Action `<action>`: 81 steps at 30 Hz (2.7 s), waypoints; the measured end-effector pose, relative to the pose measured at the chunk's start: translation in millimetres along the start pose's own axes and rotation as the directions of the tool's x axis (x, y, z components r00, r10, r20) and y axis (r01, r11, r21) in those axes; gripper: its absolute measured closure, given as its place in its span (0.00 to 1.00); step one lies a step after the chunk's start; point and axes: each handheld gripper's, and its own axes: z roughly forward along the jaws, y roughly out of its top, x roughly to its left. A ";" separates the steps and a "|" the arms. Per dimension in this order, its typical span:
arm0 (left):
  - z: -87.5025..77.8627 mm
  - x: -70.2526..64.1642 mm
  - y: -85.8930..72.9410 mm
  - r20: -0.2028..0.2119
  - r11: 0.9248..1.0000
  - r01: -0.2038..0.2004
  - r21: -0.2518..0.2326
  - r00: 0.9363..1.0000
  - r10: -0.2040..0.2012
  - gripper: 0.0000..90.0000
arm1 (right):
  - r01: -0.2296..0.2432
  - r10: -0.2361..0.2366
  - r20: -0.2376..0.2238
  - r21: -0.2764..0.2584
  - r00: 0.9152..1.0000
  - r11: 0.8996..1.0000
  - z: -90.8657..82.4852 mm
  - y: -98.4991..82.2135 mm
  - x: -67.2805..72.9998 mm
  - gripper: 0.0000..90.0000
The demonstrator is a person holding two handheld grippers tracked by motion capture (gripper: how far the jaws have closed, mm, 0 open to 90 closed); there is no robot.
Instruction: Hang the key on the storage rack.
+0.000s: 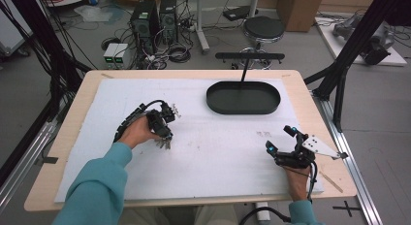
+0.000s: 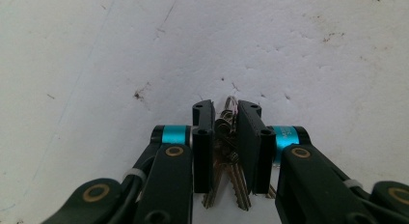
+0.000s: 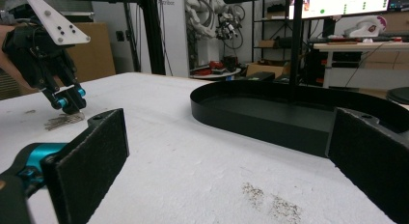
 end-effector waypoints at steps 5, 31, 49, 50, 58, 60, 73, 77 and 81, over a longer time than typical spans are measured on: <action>0.5 -0.8 0.3 -0.002 1.000 -0.006 0.007 1.000 0.006 0.90 | 0.008 -0.008 0.002 -0.007 1.000 1.000 0.4 0.1 -0.7 0.00; -3.8 -0.4 0.0 -0.004 1.000 0.005 -0.009 1.000 -0.005 0.98 | 0.002 -0.002 0.000 0.003 1.000 1.000 0.0 0.0 0.5 0.00; -4.6 -4.0 0.6 -0.011 1.000 -0.013 -0.005 1.000 0.012 0.98 | 0.001 -0.001 0.003 0.002 1.000 1.000 0.1 0.0 0.8 0.01; -6.0 -3.8 0.7 -0.010 1.000 -0.015 -0.008 1.000 0.015 0.98 | -0.001 0.001 0.002 0.002 1.000 1.000 0.1 0.0 0.8 0.01; -30.9 0.3 -4.5 0.022 0.985 0.045 -0.166 0.999 -0.042 0.98 | 0.001 -0.001 0.003 0.003 1.000 1.000 0.1 0.0 0.7 0.01; -40.8 1.7 -6.9 0.033 0.971 0.065 -0.232 0.998 -0.059 0.98 | 0.001 -0.001 0.003 0.003 1.000 1.000 0.1 0.0 0.7 0.01; -97.4 0.1 -25.1 0.158 0.774 0.156 -0.613 0.985 -0.073 0.98 | 0.004 -0.004 0.002 -0.007 1.000 1.000 0.3 0.3 -0.5 0.00; -108.3 -2.2 -29.1 0.199 0.705 0.175 -0.687 0.979 -0.049 0.98 | -0.009 0.010 -0.010 0.019 1.000 1.000 1.8 1.5 -1.6 0.00; -112.8 -3.9 -31.1 0.224 0.664 0.178 -0.726 0.974 -0.016 0.98 | -0.021 0.022 -0.026 0.052 0.999 0.998 4.1 9.9 -4.4 0.00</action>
